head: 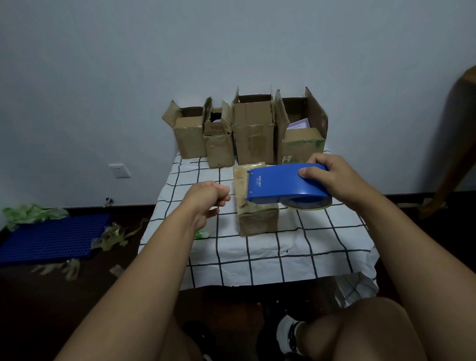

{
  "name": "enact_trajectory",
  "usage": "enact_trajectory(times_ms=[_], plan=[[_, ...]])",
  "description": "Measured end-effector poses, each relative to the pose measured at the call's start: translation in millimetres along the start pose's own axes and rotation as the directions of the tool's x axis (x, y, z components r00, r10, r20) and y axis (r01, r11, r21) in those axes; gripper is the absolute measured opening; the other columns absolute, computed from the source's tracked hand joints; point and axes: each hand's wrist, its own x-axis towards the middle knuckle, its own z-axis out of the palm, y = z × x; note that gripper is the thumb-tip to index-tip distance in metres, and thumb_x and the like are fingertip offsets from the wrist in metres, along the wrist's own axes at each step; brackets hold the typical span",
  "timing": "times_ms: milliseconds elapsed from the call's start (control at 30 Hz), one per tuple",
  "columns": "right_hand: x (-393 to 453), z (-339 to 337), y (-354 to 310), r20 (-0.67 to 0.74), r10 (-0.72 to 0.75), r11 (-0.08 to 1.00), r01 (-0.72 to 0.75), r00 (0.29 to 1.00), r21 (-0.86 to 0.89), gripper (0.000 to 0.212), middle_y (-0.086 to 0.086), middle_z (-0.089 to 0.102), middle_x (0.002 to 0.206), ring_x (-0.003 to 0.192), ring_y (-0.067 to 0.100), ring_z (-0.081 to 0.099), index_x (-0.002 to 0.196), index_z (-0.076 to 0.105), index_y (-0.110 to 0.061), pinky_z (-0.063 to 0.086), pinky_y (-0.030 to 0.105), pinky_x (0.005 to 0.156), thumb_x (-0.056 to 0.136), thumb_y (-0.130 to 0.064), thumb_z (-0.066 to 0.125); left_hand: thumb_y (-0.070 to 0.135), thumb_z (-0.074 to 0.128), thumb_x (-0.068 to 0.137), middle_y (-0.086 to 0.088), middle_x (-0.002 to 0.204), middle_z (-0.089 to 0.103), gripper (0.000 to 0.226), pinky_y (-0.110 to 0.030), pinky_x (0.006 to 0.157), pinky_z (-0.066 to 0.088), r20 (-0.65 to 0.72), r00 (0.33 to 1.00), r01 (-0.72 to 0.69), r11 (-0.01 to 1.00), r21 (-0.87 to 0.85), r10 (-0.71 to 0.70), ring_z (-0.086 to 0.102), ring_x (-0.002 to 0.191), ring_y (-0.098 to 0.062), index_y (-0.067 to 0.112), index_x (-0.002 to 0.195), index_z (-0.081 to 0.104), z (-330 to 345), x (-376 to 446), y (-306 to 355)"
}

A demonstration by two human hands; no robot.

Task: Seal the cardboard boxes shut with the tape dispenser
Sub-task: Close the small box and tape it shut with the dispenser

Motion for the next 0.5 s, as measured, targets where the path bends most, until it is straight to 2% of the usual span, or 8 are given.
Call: enact_trajectory(times_ms=[100, 200, 300, 367, 500], plan=[[2, -4, -1, 0.016, -0.011, 1.0, 0.012, 1.0, -0.022, 0.027, -0.007, 0.062, 0.077, 0.066, 0.002, 0.063, 0.079, 0.06, -0.021, 0.045, 0.021, 0.063, 0.083, -0.047, 0.062, 0.011, 0.058, 0.091, 0.0, 0.072, 0.066, 0.012, -0.026, 0.06, 0.044, -0.034, 0.999, 0.009, 1.0, -0.003, -0.009, 0.054, 0.063, -0.009, 0.017, 0.082, 0.063, 8, -1, 2], [1, -8, 4, 0.035, -0.005, 0.997, 0.008, 0.999, -0.074, 0.022, -0.003, 0.062, 0.08, 0.066, 0.003, 0.062, 0.08, 0.059, -0.019, 0.045, 0.021, 0.063, 0.095, -0.034, 0.064, 0.008, 0.056, 0.089, 0.0, 0.071, 0.063, 0.013, -0.026, 0.061, 0.043, -0.071, 0.997, 0.019, 1.0, 0.015, -0.017, 0.051, 0.062, -0.01, 0.015, 0.081, 0.063, 12, -1, 1], [-2, -21, 11, 0.002, 0.018, 0.996, -0.017, 1.0, -0.089, 0.027, 0.002, 0.06, 0.078, 0.069, 0.013, 0.059, 0.077, 0.057, -0.017, 0.043, 0.025, 0.064, 0.09, -0.037, 0.067, 0.008, 0.056, 0.089, -0.003, 0.075, 0.062, 0.013, -0.025, 0.06, 0.044, -0.156, 0.987, 0.026, 1.0, -0.001, -0.025, 0.051, 0.066, -0.012, 0.014, 0.079, 0.062, 4, 2, -5], [-3, -30, 15, -0.011, 0.024, 0.995, -0.025, 1.0, -0.092, 0.027, 0.001, 0.059, 0.076, 0.068, 0.015, 0.058, 0.074, 0.056, -0.018, 0.041, 0.025, 0.062, 0.082, -0.042, 0.065, 0.012, 0.058, 0.09, -0.002, 0.077, 0.065, 0.01, -0.026, 0.06, 0.045, -0.137, 0.99, 0.037, 0.999, -0.019, -0.039, 0.054, 0.066, -0.012, 0.015, 0.083, 0.064, -1, 2, -10], [3, -40, 20, -0.006, 0.015, 0.984, -0.016, 1.0, -0.177, 0.025, 0.005, 0.06, 0.077, 0.068, 0.016, 0.057, 0.075, 0.057, -0.012, 0.044, 0.027, 0.061, 0.091, -0.027, 0.07, 0.025, 0.063, 0.091, -0.001, 0.09, 0.069, 0.011, -0.027, 0.062, 0.049, -0.107, 0.993, 0.049, 0.999, -0.023, -0.051, 0.06, 0.077, -0.014, 0.015, 0.095, 0.068, 8, 2, -22]])
